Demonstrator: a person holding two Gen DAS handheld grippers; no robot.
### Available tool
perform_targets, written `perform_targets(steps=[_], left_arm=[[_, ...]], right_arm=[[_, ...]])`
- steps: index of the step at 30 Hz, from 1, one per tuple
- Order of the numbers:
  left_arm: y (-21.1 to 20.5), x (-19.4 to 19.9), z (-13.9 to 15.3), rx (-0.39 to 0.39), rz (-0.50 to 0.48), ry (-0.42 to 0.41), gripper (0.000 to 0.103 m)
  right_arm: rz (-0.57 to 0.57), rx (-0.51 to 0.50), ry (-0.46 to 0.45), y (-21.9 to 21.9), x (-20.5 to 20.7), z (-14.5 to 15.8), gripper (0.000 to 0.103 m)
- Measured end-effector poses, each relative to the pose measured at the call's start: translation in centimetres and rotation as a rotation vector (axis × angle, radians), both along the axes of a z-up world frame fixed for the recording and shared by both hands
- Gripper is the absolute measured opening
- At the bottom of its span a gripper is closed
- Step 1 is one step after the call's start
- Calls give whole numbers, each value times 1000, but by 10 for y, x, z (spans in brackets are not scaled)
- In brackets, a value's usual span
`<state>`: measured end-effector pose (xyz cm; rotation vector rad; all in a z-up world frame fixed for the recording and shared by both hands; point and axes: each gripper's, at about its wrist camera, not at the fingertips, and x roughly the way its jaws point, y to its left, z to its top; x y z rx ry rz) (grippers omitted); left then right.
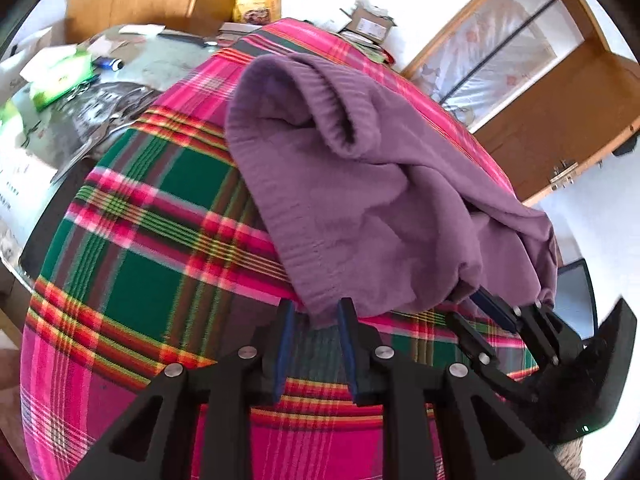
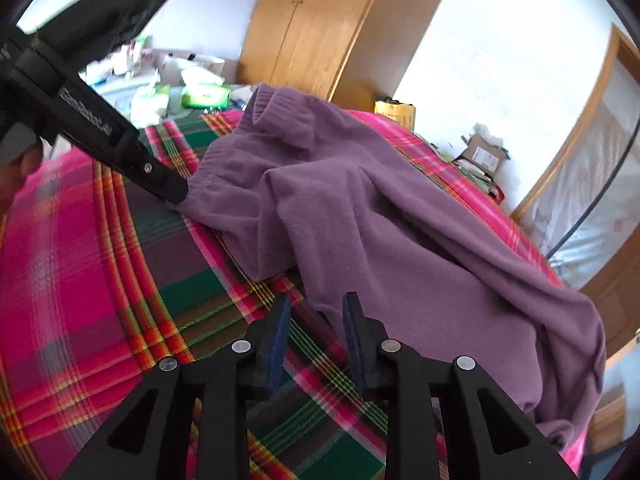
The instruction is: Fold clothes
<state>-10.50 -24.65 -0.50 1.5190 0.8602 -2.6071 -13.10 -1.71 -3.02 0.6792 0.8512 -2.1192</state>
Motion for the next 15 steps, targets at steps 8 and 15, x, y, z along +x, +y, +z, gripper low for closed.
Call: perform_targets(steps=[8, 15], left_arm=[[5, -8, 0, 5, 6, 2, 23], [-5, -14, 17, -22, 55, 62, 16]], right_arm=[[-76, 2, 44, -11, -19, 0, 28], [-144, -198, -46, 15, -32, 34, 9]])
